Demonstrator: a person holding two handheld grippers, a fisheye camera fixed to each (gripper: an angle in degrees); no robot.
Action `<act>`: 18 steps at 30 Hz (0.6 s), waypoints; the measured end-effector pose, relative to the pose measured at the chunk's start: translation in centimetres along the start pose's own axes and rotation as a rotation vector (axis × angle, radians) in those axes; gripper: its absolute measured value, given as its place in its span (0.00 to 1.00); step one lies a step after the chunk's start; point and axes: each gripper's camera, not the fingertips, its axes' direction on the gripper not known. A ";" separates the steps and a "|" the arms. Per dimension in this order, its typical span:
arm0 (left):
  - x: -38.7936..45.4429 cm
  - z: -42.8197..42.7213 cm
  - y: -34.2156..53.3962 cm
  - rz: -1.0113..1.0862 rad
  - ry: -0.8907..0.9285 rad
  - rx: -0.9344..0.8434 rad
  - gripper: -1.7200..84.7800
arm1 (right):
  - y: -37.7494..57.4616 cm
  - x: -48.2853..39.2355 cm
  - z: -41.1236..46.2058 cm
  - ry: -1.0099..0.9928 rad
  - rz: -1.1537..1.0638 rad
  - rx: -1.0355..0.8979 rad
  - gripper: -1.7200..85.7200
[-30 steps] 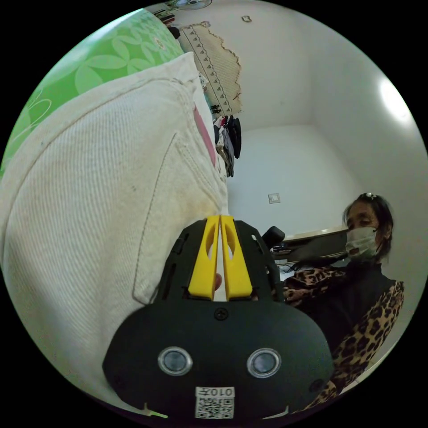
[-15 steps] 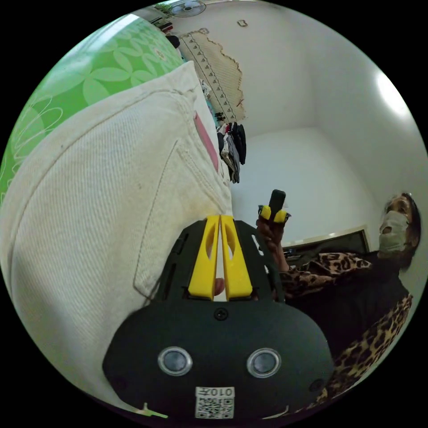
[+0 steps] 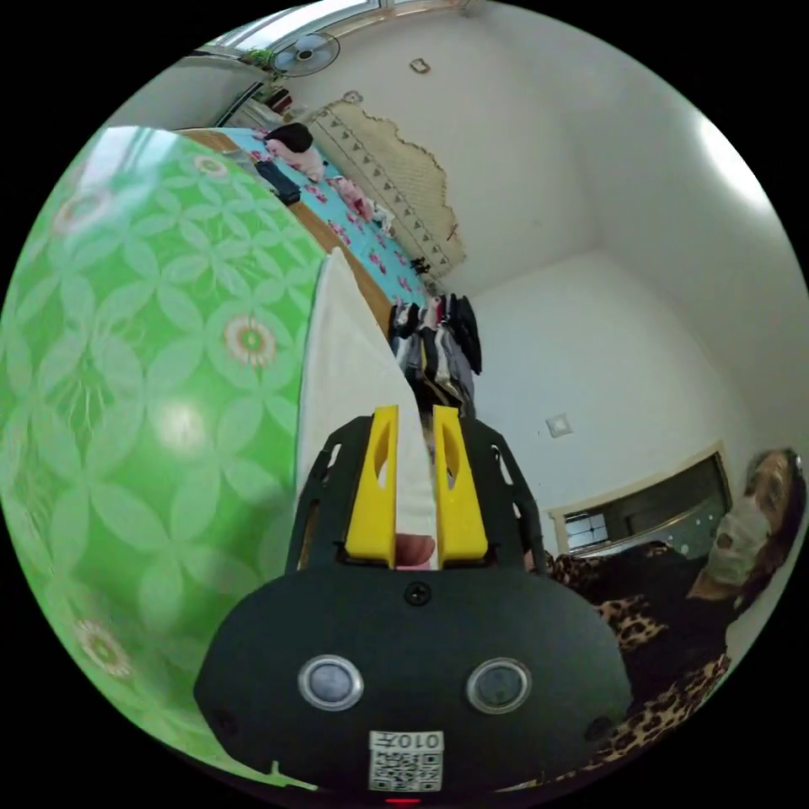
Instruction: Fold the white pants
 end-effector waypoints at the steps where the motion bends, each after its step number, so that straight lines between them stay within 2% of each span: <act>1: 0.4 1.1 -3.5 -0.004 -0.063 -0.024 0.11 | -2.7 1.1 -0.4 -0.022 0.017 -0.007 0.22; 5: 1.0 5.8 -14.6 -0.006 -0.226 -0.098 0.13 | -9.9 3.5 -1.5 -0.080 0.057 -0.012 0.23; 8: 0.1 9.2 -19.7 0.012 -0.205 -0.102 0.13 | -15.2 4.9 -1.8 -0.075 0.087 -0.050 0.24; 18: -2.3 15.4 -26.1 0.029 -0.239 -0.261 0.13 | -25.4 8.1 -0.1 -0.214 0.154 -0.148 0.25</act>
